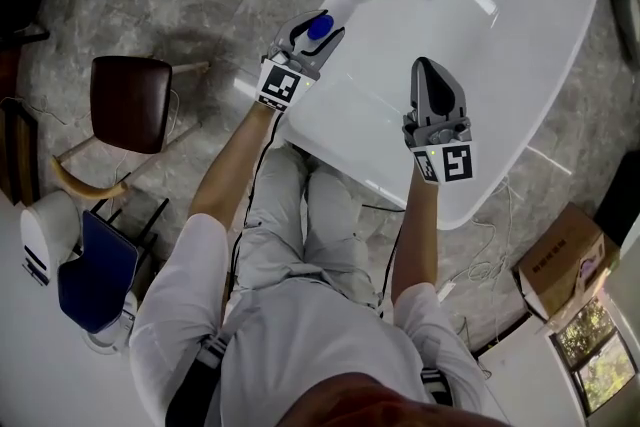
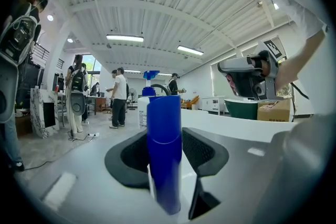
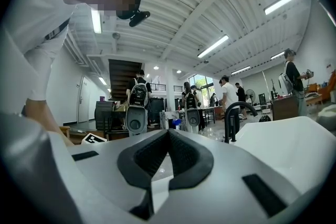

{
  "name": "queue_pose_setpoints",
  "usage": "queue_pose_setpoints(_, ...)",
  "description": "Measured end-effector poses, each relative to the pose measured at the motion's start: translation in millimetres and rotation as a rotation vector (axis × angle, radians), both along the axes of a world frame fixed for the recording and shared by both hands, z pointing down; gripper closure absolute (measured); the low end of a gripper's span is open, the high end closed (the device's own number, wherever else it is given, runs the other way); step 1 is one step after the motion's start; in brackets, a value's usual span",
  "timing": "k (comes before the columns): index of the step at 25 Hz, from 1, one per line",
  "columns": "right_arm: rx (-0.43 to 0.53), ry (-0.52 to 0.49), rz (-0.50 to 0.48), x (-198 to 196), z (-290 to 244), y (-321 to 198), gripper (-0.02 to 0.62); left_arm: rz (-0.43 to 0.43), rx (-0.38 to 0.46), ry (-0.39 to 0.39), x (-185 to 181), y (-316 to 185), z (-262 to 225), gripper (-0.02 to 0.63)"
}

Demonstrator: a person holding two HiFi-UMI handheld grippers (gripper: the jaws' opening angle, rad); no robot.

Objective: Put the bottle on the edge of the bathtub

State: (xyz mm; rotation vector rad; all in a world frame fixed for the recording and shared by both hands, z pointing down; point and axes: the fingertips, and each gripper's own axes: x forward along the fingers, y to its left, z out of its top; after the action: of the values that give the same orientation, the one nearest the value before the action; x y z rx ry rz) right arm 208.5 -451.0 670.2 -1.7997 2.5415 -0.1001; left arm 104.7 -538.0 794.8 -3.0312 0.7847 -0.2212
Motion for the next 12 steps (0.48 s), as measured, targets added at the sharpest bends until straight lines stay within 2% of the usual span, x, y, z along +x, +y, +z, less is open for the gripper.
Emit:
queue_pose_setpoints(8,-0.014,-0.011,-0.01,3,-6,12,0.595,0.004,-0.012,-0.053,3,7,3,0.36)
queue_pose_setpoints(12,-0.021,-0.014,-0.014,5,-17,19,0.594,-0.017,-0.02,-0.062,0,10,-4,0.286)
